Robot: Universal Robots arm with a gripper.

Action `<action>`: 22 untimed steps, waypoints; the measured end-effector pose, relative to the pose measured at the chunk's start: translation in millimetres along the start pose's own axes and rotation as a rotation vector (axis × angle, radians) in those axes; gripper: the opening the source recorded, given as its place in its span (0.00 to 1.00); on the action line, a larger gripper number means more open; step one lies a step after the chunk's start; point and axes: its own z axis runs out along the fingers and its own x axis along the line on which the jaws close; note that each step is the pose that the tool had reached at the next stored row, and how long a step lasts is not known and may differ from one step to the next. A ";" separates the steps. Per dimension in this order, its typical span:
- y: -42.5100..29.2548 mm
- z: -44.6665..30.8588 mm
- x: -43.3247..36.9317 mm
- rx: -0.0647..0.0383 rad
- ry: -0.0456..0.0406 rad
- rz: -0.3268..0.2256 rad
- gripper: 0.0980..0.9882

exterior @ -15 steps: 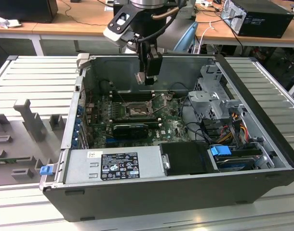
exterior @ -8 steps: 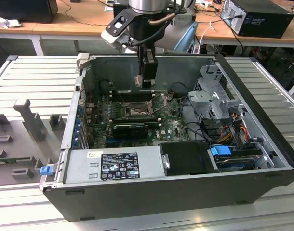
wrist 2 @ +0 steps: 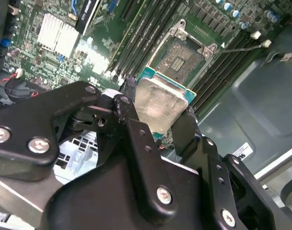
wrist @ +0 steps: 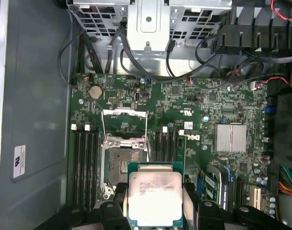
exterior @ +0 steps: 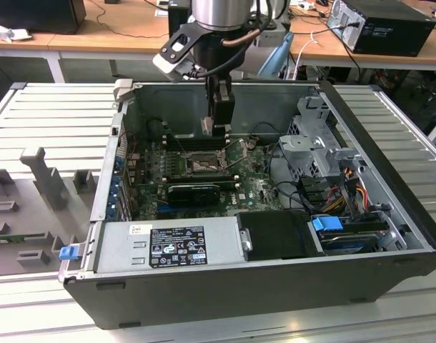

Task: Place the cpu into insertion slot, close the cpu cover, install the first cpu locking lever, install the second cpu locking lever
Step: 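Place the cpu into insertion slot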

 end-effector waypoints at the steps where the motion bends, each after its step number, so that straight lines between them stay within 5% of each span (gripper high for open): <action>1: 0.0 1.3 0.0 0.000 -0.0001 0.003 0.50; 7: -0.4 15.0 1.9 0.000 -0.0004 0.005 0.50; 11: -2.4 30.0 17.3 0.000 -0.0002 0.005 0.50; 18: -4.1 55.4 17.3 -0.001 -0.0001 0.005 0.50; 22: -4.5 60.6 17.6 -0.001 -0.0002 0.005 0.50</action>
